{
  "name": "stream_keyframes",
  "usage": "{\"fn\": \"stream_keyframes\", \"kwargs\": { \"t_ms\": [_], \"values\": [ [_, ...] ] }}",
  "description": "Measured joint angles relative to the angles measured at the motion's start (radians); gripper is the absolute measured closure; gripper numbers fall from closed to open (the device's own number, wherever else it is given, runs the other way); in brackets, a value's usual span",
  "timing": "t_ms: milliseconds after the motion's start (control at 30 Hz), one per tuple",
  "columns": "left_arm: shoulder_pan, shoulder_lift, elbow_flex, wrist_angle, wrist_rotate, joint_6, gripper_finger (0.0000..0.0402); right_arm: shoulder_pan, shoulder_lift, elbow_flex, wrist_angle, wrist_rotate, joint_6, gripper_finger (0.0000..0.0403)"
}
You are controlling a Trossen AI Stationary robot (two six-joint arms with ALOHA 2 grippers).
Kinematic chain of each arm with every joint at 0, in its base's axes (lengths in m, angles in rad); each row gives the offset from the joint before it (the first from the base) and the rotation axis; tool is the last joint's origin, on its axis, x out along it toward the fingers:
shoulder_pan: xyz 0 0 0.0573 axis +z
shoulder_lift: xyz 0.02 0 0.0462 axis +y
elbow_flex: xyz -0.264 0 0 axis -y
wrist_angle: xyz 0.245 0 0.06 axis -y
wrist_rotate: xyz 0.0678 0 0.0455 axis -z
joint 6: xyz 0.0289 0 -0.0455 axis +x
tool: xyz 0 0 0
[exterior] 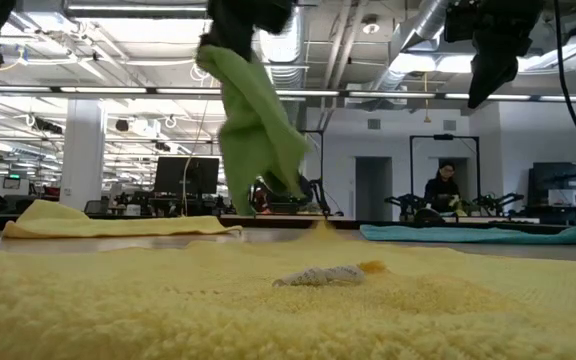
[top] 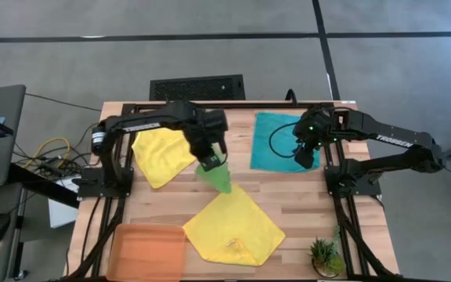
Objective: Fold microfiber towels
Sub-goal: Put the green microfiber towel into the bin
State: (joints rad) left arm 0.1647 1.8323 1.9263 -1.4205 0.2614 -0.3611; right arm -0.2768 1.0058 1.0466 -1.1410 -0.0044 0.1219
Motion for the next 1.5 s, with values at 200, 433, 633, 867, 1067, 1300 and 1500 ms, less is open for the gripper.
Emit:
{"fn": "stream_keyframes", "kwargs": {
  "t_ms": [200,433,633,867,1067,1300,1500],
  "values": [
    [-0.034,-0.095,0.0,-0.081,-0.074,-0.05,0.0401,0.0,0.0,0.0,0.075,0.002,0.001,0.0175],
    [-0.089,-0.227,0.0,-0.139,-0.115,-0.189,0.0401,0.0,0.0,0.0,0.111,0.002,0.002,0.0175],
    [-0.216,-0.321,0.0,-0.153,-0.167,-0.394,0.0401,0.0,0.0,0.0,0.123,0.002,0.009,0.0175],
    [-0.422,-0.359,0.0,-0.151,-0.163,-0.584,0.0401,0.0,0.0,0.0,0.166,0.002,0.01,0.0175],
    [-0.613,-0.375,0.0,-0.146,-0.166,-0.78,0.0401,0.0,0.0,0.0,0.188,0.002,0.011,0.0175],
    [-0.819,-0.33,0.0,-0.107,-0.262,-0.973,0.0401,0.0,0.0,0.0,0.211,0.002,0.033,0.0175],
    [-0.924,-0.25,0.0,-0.11,-0.329,-0.996,0.0401,0.0,0.0,0.0,0.21,0.002,0.046,0.0175]
  ]
}}
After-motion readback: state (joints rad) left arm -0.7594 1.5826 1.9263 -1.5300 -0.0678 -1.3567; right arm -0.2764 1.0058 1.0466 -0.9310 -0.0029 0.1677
